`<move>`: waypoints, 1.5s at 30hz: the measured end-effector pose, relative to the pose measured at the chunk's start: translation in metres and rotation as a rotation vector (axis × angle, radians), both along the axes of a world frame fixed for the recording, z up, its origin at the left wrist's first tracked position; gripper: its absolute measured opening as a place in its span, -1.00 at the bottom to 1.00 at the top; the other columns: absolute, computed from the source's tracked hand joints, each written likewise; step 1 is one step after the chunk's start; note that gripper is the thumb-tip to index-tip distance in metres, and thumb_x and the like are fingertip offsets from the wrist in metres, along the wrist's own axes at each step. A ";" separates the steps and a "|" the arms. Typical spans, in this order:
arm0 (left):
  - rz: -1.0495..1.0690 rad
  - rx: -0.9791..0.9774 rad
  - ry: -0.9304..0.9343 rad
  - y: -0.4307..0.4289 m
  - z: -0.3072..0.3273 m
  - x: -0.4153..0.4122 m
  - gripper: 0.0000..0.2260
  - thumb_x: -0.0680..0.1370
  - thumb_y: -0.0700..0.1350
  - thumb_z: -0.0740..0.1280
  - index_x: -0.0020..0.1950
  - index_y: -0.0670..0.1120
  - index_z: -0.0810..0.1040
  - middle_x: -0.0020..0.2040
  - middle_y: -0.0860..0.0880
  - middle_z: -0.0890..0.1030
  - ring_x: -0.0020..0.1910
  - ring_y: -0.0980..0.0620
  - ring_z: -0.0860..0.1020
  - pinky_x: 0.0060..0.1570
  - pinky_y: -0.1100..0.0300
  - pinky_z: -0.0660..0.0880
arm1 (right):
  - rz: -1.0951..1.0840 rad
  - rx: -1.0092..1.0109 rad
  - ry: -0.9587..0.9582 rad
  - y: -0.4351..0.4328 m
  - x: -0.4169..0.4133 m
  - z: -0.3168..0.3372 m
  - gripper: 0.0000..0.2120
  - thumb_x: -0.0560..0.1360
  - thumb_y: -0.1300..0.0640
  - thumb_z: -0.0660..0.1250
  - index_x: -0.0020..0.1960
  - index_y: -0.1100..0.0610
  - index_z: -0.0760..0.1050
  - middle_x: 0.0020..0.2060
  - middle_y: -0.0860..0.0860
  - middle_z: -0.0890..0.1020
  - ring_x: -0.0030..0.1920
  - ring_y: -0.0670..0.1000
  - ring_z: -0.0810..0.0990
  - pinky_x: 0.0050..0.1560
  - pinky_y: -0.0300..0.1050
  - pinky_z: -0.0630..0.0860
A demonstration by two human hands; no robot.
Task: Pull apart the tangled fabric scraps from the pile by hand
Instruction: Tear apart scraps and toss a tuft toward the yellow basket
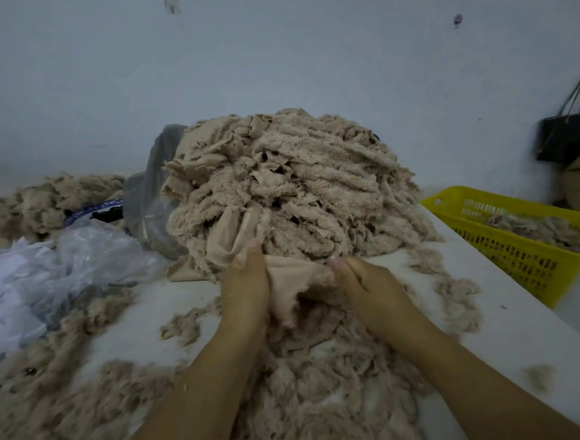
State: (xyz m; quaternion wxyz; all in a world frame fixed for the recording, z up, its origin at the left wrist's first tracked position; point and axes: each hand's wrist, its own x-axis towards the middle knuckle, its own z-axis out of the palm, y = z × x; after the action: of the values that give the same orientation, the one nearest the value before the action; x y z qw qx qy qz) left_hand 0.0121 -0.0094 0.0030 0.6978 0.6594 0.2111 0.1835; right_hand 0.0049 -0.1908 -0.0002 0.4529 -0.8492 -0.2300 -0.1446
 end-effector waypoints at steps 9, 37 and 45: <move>-0.196 -0.613 -0.159 0.006 0.007 -0.005 -0.68 0.67 0.13 0.19 0.12 -0.05 0.62 -0.10 -0.08 0.74 -0.09 -0.03 0.71 -0.15 0.05 0.64 | 0.014 -0.132 0.023 -0.007 0.006 -0.002 -0.46 0.44 -0.50 -0.01 -0.16 -0.17 0.57 -0.03 -0.31 0.43 0.11 -0.29 0.34 0.02 -0.32 0.29; -0.658 1.136 0.066 -0.016 -0.025 -0.005 -0.83 0.63 0.03 0.25 0.18 0.01 0.52 0.15 0.05 0.43 0.21 0.03 0.36 0.18 0.19 0.34 | -0.228 0.264 0.378 -0.037 0.032 -0.009 -0.66 0.59 -0.16 0.26 0.34 -0.20 0.35 0.15 -0.14 0.52 -0.10 -0.14 0.59 -0.22 -0.24 0.45; -0.583 1.072 0.053 -0.016 -0.023 -0.009 -0.72 0.59 0.13 0.24 -0.25 0.04 0.37 -0.15 0.09 0.42 -0.09 0.05 0.41 -0.14 0.14 0.31 | -0.244 -0.321 0.231 -0.022 0.024 -0.011 -0.81 0.63 -0.02 0.21 0.03 0.10 0.47 -0.21 -0.01 0.54 -0.20 -0.01 0.52 -0.32 -0.16 0.35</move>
State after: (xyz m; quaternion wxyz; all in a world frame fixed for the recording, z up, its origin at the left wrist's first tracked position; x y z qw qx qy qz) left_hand 0.0035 -0.0257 -0.0197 0.2846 0.9538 -0.0823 0.0492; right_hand 0.0287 -0.2128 -0.0112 0.3144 -0.9428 -0.0924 -0.0618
